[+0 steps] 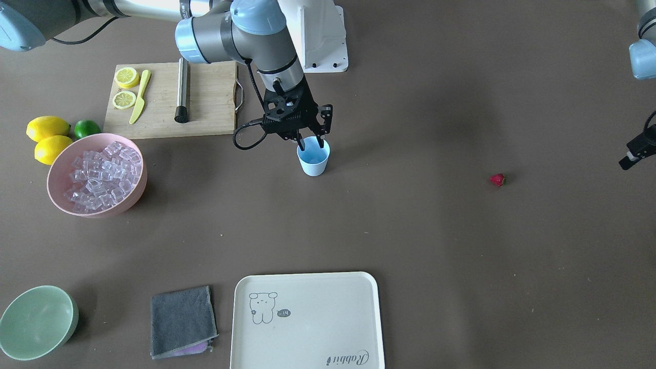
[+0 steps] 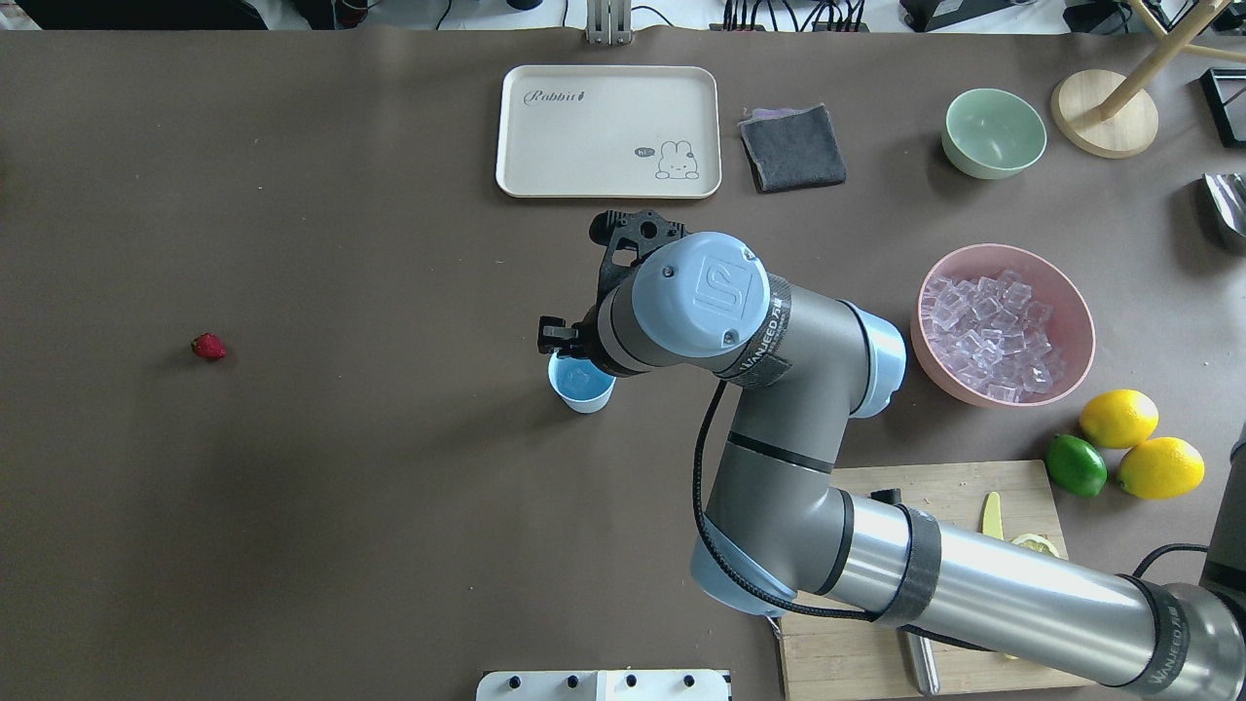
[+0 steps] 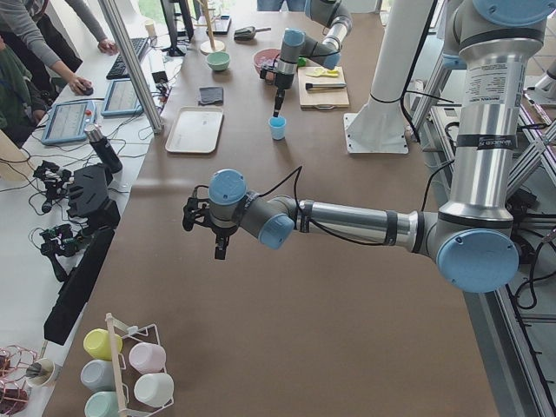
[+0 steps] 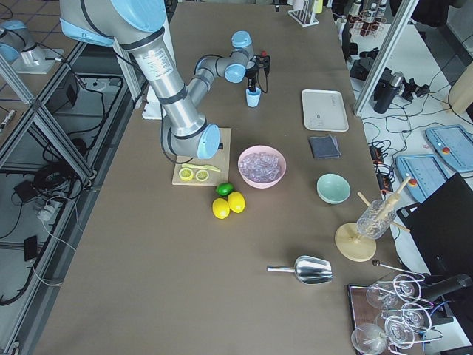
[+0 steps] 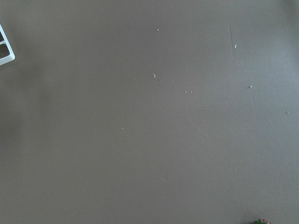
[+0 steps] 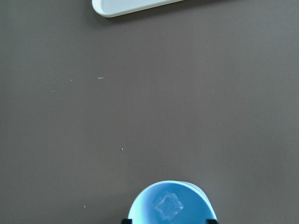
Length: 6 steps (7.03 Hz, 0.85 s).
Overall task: Put ice and strawberries in cup
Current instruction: 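Carry the ice cube with the right gripper and release it into the blue cup, then return the right gripper over the pink bowl of ice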
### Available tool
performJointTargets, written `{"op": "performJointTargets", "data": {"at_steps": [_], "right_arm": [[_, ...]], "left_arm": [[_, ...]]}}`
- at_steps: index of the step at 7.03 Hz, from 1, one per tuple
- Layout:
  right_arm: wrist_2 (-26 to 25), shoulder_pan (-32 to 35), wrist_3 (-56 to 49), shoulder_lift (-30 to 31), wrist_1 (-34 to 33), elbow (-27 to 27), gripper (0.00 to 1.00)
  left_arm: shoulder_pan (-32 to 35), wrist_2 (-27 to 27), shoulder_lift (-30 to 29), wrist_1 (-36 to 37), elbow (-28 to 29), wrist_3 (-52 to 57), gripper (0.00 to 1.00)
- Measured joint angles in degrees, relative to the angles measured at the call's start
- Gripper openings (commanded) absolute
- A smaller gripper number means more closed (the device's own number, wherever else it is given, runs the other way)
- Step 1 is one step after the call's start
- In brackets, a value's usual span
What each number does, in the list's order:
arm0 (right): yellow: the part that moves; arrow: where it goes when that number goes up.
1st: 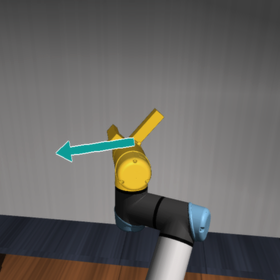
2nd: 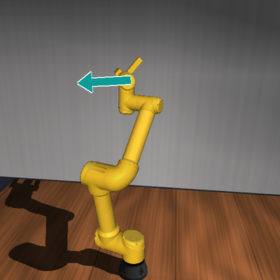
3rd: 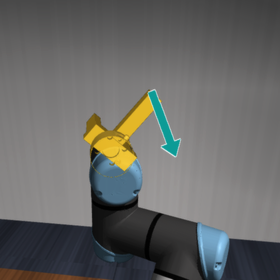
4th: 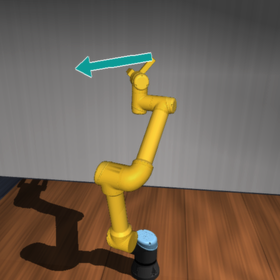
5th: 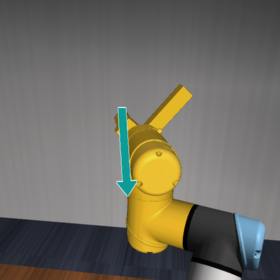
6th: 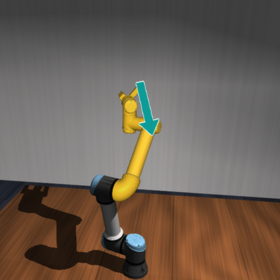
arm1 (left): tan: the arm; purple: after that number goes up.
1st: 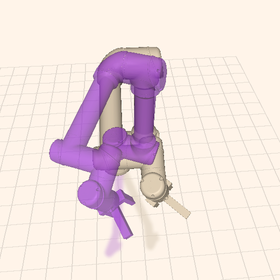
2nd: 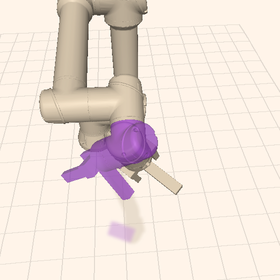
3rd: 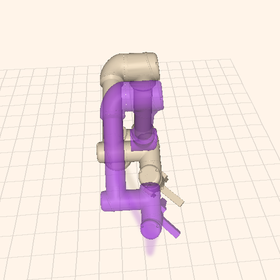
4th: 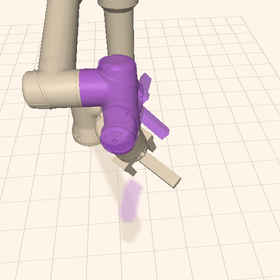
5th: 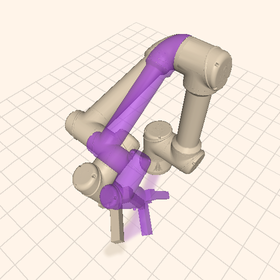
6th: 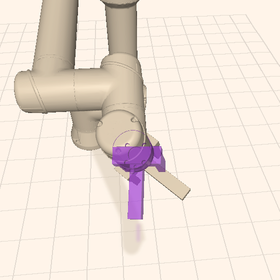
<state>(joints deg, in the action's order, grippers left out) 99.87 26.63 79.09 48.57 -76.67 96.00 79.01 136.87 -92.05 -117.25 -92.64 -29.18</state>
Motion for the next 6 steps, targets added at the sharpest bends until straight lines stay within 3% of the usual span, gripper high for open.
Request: {"op": "performJointTargets", "data": {"at_steps": [3, 6], "right_arm": [[7.5, 7.8, -2.9, 0.8, -11.0, 6.2, 1.0], [14.6, 18.1, -17.8, 10.8, -15.0, 11.0, 1.0]], "left_arm": [[0.0, 0.1, -0.3, 0.0, 0.0, -0.3, 0.97], [0.0, 0.1, -0.2, 0.0, -0.3, -0.6, 0.97]]}}
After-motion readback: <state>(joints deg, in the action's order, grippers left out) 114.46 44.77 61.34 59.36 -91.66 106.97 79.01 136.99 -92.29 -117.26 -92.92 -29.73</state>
